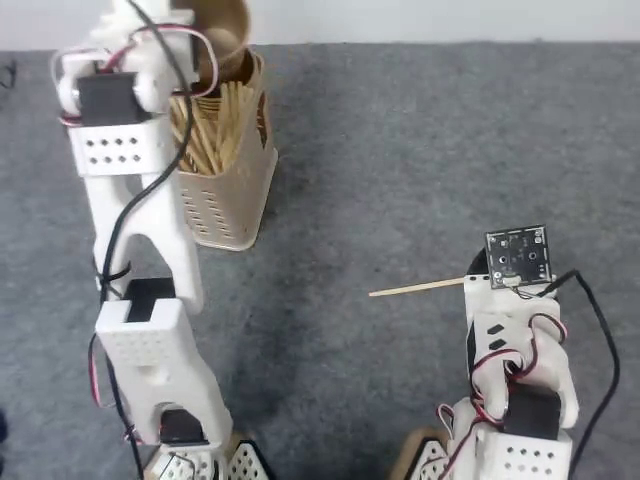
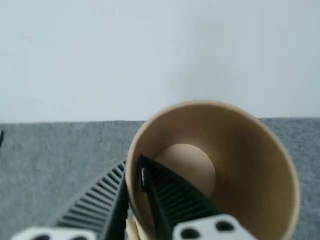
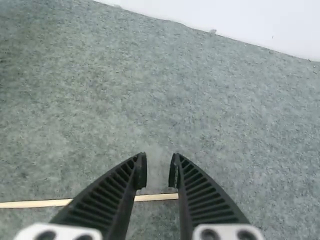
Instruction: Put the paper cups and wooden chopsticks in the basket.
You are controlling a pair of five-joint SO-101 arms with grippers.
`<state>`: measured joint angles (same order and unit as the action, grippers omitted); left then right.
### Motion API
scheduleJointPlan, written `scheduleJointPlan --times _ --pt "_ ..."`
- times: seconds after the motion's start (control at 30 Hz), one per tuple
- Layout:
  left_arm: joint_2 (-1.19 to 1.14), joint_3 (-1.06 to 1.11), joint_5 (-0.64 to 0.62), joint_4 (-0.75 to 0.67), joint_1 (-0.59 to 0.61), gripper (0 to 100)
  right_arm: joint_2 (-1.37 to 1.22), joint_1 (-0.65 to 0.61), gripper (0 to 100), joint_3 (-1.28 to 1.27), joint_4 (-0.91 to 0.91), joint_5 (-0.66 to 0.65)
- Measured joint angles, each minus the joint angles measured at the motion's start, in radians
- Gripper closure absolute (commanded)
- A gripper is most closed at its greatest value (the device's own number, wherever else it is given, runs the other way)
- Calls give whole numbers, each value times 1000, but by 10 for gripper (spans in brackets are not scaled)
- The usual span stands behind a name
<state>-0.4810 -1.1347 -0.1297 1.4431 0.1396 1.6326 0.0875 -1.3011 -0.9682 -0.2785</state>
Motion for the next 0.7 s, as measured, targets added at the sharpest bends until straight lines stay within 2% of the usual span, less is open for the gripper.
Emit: scheduleJointPlan --times 0.3,0.5,0.7 --pt "-9 -235 -37 204 -28 988 0 0 906 0 0 0" --pt "-9 -166 -38 192 -46 977 0 0 906 0 0 0" --pt "-9 -61 -40 144 -43 882 0 0 906 0 0 0"
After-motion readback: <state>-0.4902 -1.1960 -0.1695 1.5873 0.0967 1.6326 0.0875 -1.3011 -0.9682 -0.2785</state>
